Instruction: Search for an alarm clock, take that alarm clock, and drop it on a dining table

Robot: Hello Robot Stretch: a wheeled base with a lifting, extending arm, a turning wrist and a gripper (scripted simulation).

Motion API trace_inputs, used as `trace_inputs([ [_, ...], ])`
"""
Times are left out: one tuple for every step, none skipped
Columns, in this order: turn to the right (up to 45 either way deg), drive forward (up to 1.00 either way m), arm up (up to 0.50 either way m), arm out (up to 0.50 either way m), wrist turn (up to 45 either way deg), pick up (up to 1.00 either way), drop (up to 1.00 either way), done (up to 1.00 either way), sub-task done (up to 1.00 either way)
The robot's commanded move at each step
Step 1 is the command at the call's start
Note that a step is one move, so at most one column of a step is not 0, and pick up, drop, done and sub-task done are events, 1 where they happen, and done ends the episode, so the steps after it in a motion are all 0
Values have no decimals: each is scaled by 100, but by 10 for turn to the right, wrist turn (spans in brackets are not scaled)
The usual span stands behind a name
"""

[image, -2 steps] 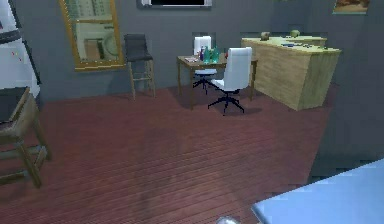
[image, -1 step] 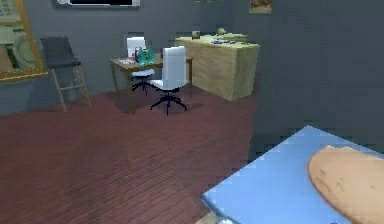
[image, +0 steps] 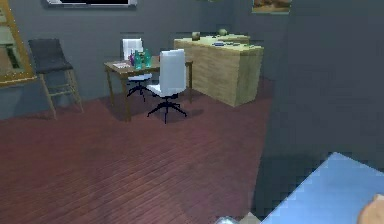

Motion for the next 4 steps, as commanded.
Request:
trace_inputs([
  [-450,0,0,0,0,0,0,0,0],
  [300,0,0,0,0,0,0,0,0],
  [0,0,0,38,0,0,0,0,0],
  [0,0,0,0,450,0,0,0,0],
])
